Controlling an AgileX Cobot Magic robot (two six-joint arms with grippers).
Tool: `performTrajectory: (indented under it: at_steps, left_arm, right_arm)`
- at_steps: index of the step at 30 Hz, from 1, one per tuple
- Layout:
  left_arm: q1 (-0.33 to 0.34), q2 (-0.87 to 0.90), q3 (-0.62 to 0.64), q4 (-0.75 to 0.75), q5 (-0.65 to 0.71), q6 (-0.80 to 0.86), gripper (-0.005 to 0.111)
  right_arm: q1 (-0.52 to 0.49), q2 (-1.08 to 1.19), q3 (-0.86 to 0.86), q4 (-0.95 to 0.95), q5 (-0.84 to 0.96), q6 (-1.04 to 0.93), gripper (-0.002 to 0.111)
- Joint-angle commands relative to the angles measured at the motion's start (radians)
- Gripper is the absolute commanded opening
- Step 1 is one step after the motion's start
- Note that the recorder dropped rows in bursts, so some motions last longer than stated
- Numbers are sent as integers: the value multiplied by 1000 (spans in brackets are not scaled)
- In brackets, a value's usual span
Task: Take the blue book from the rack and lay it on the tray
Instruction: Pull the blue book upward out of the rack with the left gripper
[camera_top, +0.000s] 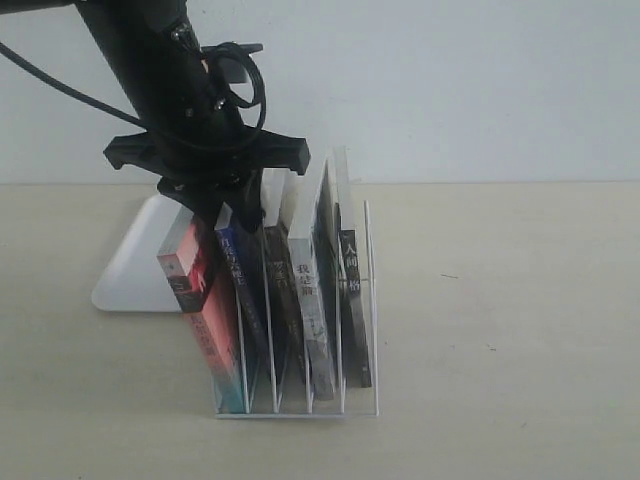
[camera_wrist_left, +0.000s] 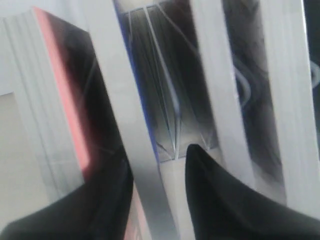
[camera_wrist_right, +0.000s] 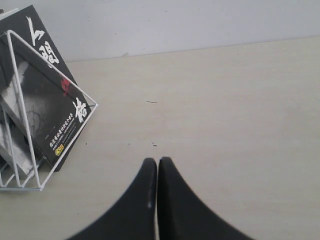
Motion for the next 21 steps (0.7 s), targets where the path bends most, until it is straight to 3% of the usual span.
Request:
performTrajectory:
  at_steps: [1,21]
  left_arm:
    - [6,-1,3,9,5,4,34]
    - [6,43,5,-51,-18,4,26]
  right_arm:
    - [-6,-4,-1,-10,-2,-3,0]
    - [-6,-4,-1,-10,-2,-3,0]
